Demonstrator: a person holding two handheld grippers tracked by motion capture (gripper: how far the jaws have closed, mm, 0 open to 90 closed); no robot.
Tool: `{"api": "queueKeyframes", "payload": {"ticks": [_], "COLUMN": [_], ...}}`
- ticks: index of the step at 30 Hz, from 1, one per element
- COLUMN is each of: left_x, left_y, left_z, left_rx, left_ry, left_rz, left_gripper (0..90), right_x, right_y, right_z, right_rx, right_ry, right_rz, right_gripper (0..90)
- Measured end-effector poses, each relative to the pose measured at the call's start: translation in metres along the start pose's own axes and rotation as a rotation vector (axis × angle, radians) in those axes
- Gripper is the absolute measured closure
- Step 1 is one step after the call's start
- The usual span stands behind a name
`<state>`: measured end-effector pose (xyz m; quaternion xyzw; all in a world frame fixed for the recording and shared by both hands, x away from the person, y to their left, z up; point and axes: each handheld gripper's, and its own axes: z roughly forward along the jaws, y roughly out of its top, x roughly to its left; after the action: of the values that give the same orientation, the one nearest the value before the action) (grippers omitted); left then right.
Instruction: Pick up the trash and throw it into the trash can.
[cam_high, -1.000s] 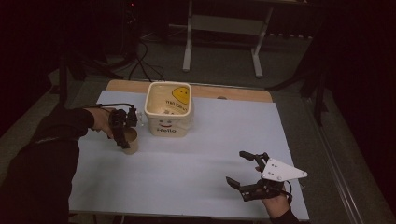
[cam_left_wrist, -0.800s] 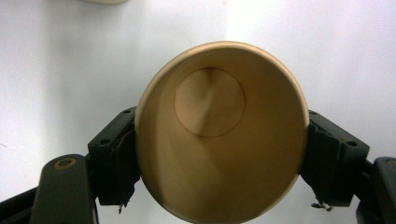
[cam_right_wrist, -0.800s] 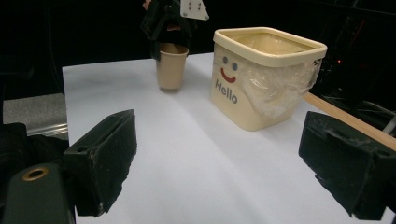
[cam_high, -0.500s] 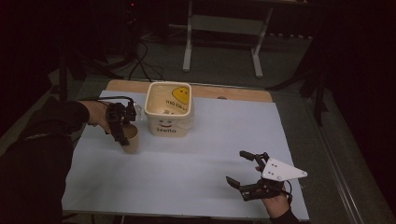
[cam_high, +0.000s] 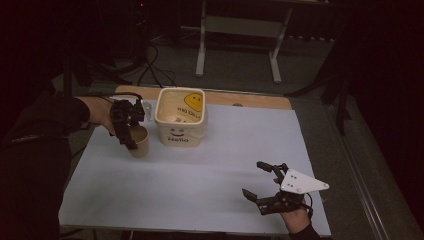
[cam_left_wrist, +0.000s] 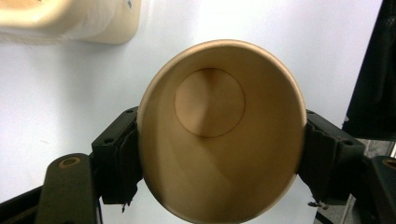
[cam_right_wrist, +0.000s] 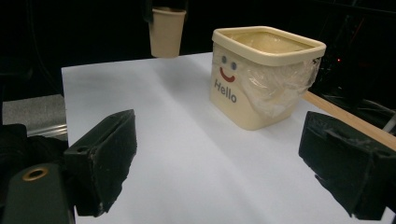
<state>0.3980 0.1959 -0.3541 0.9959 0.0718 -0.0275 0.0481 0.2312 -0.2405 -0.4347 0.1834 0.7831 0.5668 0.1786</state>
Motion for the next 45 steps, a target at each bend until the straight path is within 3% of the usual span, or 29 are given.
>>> {"api": "queueKeyframes", "payload": {"ticks": [16,31,34,36,45], "left_x": [-0.005,-0.002,0.001,0.005,0.009], "left_y": [0.028,0.057,0.062,0.068,0.087], "left_z": [-0.052,-0.072,-0.077,-0.081,-0.096], "left_rx": [-0.042,-0.015,-0.022,-0.010,-0.019], "left_ry": [0.032,0.042,0.048,0.037,0.060], "left_rz": [0.047,0.056,0.036,0.001,0.034], "left_gripper": [26.4,26.4,26.4,26.3,26.3], "right_x": [-0.001,-0.002,-0.002,-0.002,-0.002], "right_y": [0.000,-0.001,-0.001,-0.001,-0.001], "right_z": [-0.001,-0.001,-0.002,-0.002,-0.003], "right_rx": [-0.002,-0.002,-0.005,-0.005,-0.005], "right_ry": [0.002,0.003,0.003,0.004,0.004], "right_rz": [0.005,0.005,0.007,0.005,0.006], "right_gripper": [11.2,11.2,11.2,11.2,11.2]}}
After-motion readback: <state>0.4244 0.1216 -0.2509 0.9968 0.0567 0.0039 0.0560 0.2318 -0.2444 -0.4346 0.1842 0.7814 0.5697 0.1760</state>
